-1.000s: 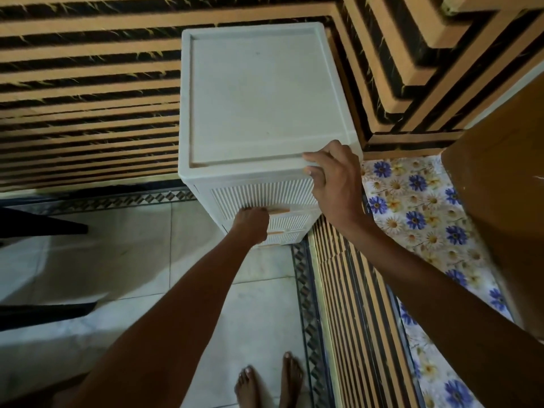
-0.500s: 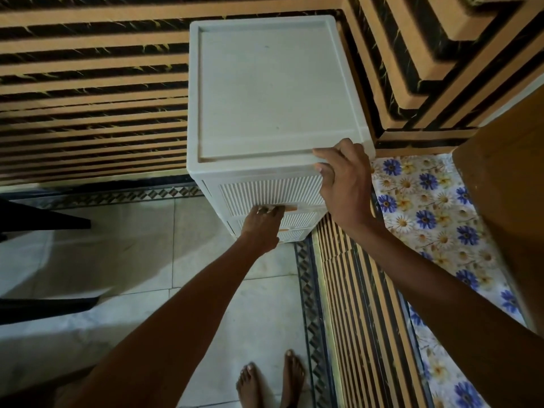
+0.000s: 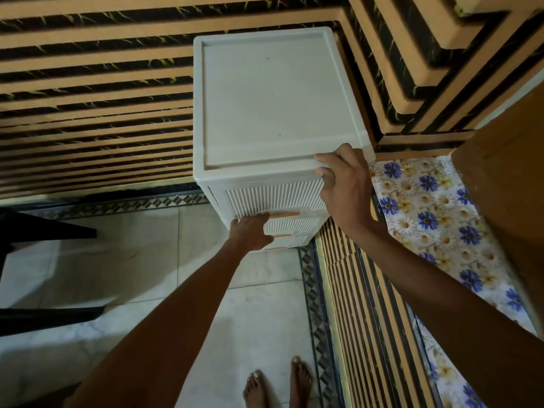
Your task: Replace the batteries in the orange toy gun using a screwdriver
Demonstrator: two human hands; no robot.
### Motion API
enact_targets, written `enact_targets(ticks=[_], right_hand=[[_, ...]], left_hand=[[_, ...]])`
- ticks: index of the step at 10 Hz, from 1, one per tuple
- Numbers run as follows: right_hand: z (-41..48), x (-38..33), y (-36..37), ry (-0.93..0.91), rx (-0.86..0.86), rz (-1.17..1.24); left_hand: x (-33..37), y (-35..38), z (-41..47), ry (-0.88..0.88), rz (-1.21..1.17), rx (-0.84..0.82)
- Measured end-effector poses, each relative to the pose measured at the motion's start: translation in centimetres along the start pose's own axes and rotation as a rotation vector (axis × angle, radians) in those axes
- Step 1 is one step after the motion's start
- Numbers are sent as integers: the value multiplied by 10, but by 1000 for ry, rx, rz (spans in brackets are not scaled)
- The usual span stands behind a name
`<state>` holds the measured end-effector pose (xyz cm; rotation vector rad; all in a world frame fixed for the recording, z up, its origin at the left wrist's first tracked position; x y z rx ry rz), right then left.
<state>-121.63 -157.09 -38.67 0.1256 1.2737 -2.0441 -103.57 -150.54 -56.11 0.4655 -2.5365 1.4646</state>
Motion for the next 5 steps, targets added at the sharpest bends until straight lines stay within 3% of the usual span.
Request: enact_targets(ticks=[3, 5], right_hand=[[-1, 1, 1, 30, -16, -9], [-1, -1, -9, 43, -112, 30]], left_hand=[[-2, -6, 0, -22, 116, -25], [1, -17, -6, 5, -4, 27]])
Point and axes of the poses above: each hand's wrist, its own z-axis towards the middle knuckle, its own y-axis out of the palm, x = y × z, the point moved 5 cm from there along z, towards the middle knuckle, and after that the axes turned 1 degree about -x, right-handed, at the moved point
